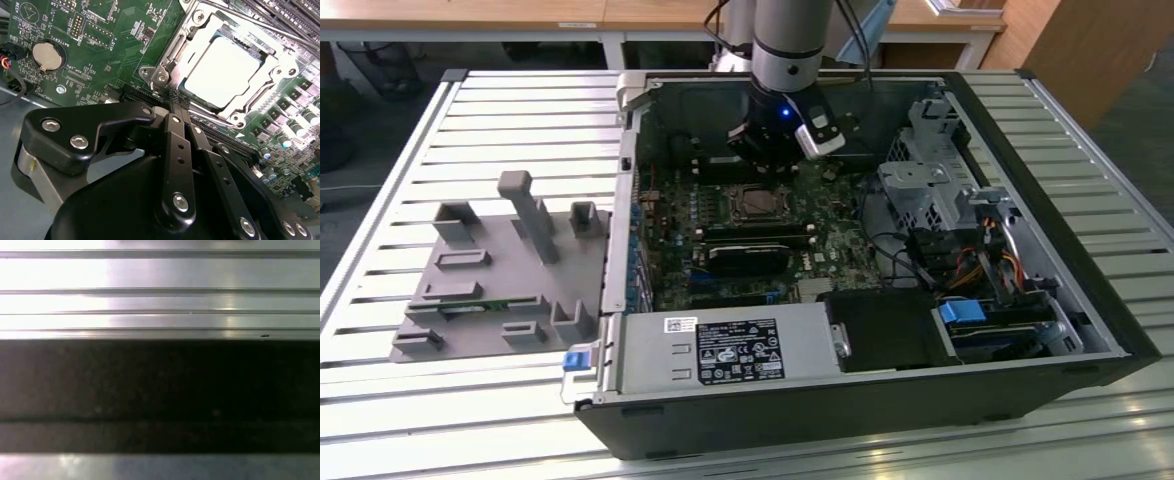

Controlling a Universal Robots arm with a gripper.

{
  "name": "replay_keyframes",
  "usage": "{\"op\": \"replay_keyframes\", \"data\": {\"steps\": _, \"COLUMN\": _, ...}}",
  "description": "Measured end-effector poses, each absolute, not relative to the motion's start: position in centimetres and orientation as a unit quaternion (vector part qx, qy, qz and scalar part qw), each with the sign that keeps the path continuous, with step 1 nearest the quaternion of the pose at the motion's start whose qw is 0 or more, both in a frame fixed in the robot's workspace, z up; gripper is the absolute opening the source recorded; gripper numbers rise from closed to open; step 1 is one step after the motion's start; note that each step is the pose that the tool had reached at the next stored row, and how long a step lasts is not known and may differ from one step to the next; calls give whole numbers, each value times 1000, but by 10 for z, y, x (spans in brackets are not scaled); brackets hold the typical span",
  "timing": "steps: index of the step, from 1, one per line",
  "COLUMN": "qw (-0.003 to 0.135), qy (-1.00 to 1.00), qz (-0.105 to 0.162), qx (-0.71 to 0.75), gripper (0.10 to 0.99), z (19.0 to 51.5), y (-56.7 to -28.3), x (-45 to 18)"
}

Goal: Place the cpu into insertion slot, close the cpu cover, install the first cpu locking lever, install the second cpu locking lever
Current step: 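Install the first cpu locking lever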

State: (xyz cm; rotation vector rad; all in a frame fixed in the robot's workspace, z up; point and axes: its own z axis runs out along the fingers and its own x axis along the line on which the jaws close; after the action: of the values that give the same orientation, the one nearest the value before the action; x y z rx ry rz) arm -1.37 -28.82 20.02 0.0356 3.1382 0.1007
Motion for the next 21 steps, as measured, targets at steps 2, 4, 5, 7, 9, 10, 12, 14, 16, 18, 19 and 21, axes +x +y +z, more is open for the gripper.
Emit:
{"op": "replay_keyframes", "data": {"steps": 2, "qw": 1, "qy": 999, "qz": 32, "qx": 11, "gripper": 106, "z": 200, "y": -288, "x": -14}}
{"op": "replay_keyframes", "data": {"steps": 4, "qw": 1, "qy": 1000, "qz": 28, "qx": 11, "gripper": 106, "z": 199, "y": -288, "x": -14}}
{"op": "replay_keyframes", "data": {"steps": 5, "qw": 1, "qy": 1000, "qz": 25, "qx": 11, "gripper": 106, "z": 198, "y": -288, "x": -14}}
{"op": "replay_keyframes", "data": {"steps": 7, "qw": 1, "qy": 1000, "qz": 23, "qx": 11, "gripper": 106, "z": 198, "y": -288, "x": -14}}
{"op": "replay_keyframes", "data": {"steps": 9, "qw": 1, "qy": 1000, "qz": 21, "qx": 11, "gripper": 106, "z": 197, "y": -288, "x": -14}}
{"op": "replay_keyframes", "data": {"steps": 10, "qw": 1, "qy": 1000, "qz": 21, "qx": 11, "gripper": 106, "z": 196, "y": -287, "x": -14}}
{"op": "replay_keyframes", "data": {"steps": 12, "qw": 1, "qy": 1000, "qz": 21, "qx": 11, "gripper": 106, "z": 195, "y": -287, "x": -14}}
{"op": "replay_keyframes", "data": {"steps": 14, "qw": 1, "qy": 1000, "qz": 21, "qx": 11, "gripper": 106, "z": 194, "y": -287, "x": -14}}
{"op": "replay_keyframes", "data": {"steps": 16, "qw": 1, "qy": 1000, "qz": 21, "qx": 11, "gripper": 106, "z": 194, "y": -287, "x": -14}}
{"op": "replay_keyframes", "data": {"steps": 18, "qw": 1, "qy": 1000, "qz": 21, "qx": 11, "gripper": 106, "z": 195, "y": -287, "x": -14}}
{"op": "replay_keyframes", "data": {"steps": 19, "qw": 1, "qy": 1000, "qz": 21, "qx": 11, "gripper": 106, "z": 195, "y": -286, "x": -14}}
{"op": "replay_keyframes", "data": {"steps": 21, "qw": 1, "qy": 1000, "qz": 21, "qx": 11, "gripper": 106, "z": 195, "y": -286, "x": -14}}
